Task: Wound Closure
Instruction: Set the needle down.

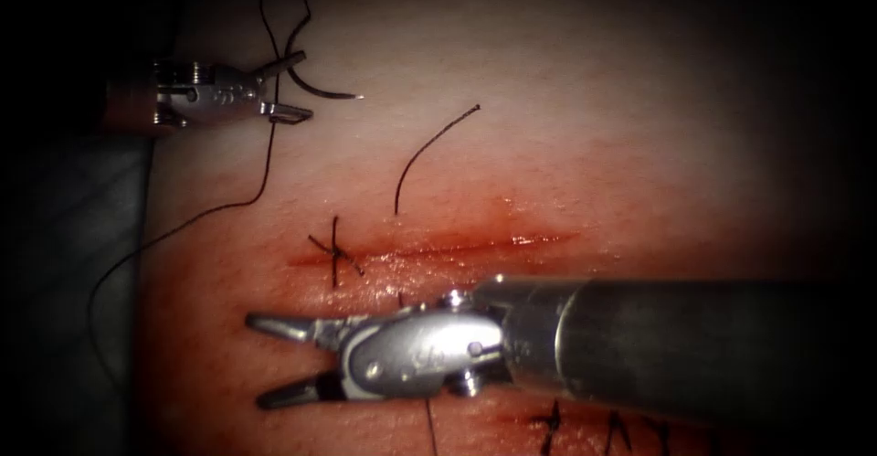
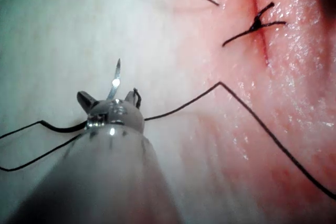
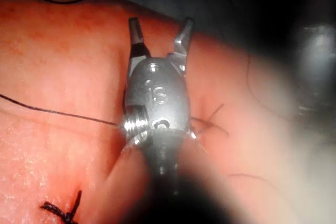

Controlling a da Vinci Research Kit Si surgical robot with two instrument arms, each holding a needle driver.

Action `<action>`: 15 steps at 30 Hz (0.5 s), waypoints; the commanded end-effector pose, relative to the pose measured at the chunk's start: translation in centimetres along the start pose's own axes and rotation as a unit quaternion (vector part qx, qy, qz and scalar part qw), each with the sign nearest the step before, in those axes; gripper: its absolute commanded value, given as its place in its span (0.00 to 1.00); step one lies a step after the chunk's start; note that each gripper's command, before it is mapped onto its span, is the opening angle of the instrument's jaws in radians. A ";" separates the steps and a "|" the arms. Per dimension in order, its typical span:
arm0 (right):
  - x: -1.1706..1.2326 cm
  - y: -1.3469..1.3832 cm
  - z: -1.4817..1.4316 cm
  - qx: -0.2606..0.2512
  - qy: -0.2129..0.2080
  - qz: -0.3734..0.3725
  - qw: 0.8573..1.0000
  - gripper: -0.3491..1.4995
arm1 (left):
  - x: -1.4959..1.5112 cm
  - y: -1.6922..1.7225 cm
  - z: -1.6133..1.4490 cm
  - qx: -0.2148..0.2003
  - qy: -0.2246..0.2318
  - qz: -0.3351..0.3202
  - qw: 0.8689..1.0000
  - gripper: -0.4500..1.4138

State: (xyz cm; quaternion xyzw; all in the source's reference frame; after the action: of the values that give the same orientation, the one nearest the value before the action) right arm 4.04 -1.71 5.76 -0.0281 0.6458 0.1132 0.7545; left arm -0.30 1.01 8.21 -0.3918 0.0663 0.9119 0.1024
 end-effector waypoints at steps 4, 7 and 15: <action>-0.07 0.02 -0.04 -0.005 0.001 0.001 1.000 0.99 | 0.24 0.08 -0.03 -0.010 0.017 -0.046 0.999 0.62; -0.07 0.04 -0.11 -0.008 0.003 0.002 1.000 0.99 | 0.40 0.10 -0.12 -0.013 0.041 -0.056 0.997 0.61; -0.01 0.38 -0.59 -0.043 0.004 0.003 0.999 0.99 | 0.84 0.16 -0.46 -0.003 0.118 -0.136 0.984 0.37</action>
State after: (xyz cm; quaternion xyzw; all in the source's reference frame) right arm 3.33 -1.45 5.65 -0.0581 0.6431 0.1428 0.7501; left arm -0.55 0.80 7.19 -0.5018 0.0170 0.8354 0.2235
